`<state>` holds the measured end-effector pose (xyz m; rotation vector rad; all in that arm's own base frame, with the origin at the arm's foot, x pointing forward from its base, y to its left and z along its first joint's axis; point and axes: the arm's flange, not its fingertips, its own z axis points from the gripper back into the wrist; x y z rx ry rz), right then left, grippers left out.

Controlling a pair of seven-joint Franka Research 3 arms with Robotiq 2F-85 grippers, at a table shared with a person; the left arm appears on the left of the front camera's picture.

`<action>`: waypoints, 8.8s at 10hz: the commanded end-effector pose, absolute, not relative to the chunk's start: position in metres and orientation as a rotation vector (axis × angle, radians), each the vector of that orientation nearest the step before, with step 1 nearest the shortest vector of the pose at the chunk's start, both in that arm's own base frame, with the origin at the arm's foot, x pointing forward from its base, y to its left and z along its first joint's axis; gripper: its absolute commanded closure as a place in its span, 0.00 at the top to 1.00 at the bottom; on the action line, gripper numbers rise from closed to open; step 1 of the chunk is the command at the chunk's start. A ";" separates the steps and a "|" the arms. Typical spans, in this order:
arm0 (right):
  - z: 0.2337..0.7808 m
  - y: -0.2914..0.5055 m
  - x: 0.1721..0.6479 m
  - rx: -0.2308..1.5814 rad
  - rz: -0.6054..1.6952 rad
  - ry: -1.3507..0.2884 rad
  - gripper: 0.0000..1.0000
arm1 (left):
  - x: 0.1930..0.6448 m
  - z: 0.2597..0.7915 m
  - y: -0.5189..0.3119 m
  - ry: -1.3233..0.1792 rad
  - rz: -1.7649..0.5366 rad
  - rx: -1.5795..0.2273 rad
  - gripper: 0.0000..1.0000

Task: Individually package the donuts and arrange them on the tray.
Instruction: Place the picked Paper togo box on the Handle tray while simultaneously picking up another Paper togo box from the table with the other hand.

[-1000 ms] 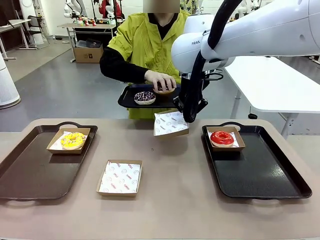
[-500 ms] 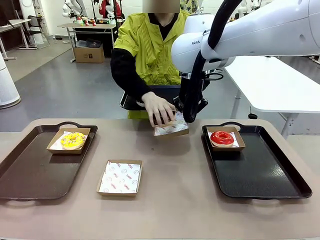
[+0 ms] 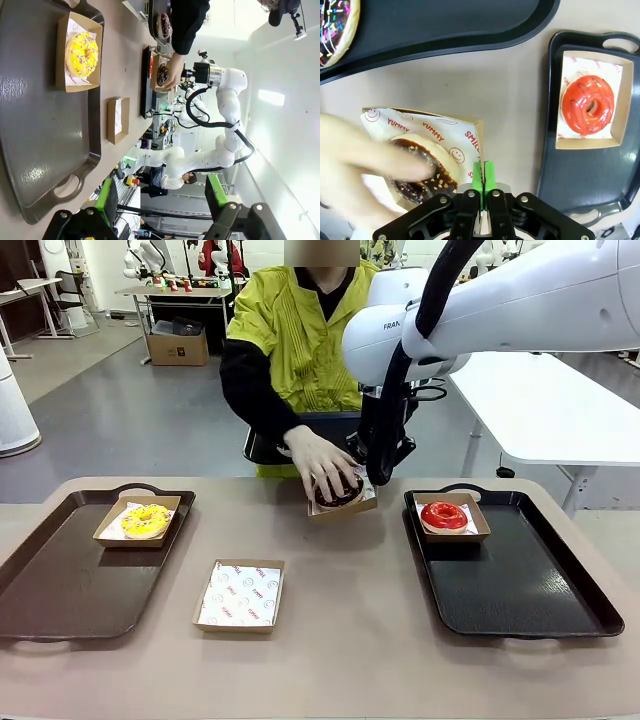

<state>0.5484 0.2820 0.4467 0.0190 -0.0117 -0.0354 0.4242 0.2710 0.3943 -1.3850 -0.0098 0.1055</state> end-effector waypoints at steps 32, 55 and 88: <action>0.443 0.024 0.382 0.055 -0.120 -0.019 0.02 | 0.449 0.445 -0.104 -0.036 -0.076 -0.129 0.92; 0.379 0.007 0.450 0.007 -0.136 0.064 0.02 | 0.424 0.368 -0.238 -0.066 -0.049 0.005 0.92; 0.446 -0.018 0.402 0.398 -0.025 -0.004 1.00 | 0.427 0.386 -0.226 0.101 -0.077 -0.075 0.00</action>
